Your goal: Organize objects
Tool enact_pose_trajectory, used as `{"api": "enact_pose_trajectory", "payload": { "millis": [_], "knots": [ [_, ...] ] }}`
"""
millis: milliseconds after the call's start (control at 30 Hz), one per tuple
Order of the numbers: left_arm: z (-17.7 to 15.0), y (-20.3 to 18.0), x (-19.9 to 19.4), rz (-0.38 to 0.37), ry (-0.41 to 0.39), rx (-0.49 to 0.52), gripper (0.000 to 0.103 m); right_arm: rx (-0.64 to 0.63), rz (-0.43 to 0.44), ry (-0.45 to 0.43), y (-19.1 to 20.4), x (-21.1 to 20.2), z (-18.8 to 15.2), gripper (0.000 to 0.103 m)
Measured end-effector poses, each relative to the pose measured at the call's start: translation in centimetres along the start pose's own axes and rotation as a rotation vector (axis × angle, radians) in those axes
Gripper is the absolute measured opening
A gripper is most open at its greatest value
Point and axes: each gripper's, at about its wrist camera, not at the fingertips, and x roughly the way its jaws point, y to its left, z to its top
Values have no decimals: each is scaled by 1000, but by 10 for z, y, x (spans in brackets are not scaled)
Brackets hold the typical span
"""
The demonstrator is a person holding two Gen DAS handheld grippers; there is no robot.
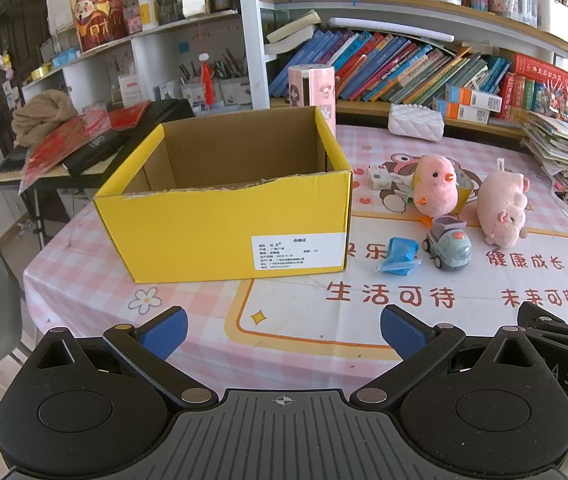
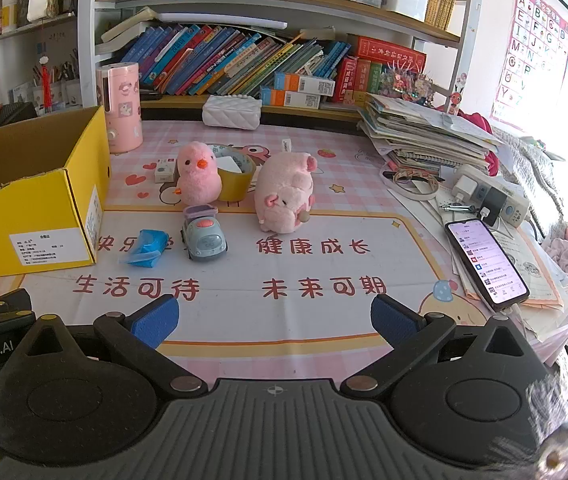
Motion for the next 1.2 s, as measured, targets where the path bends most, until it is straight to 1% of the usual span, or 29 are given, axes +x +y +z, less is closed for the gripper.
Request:
{"api": "enact_pose_trajectory", "payload": {
  "millis": [267,1200],
  "knots": [
    [-6,4,-5,0,7,-2,103,-3,2,5,2,-2,-4,103],
    [-2,5,6,-7,24,-1,103,-7,1,11,5,3,-2,103]
  ]
}}
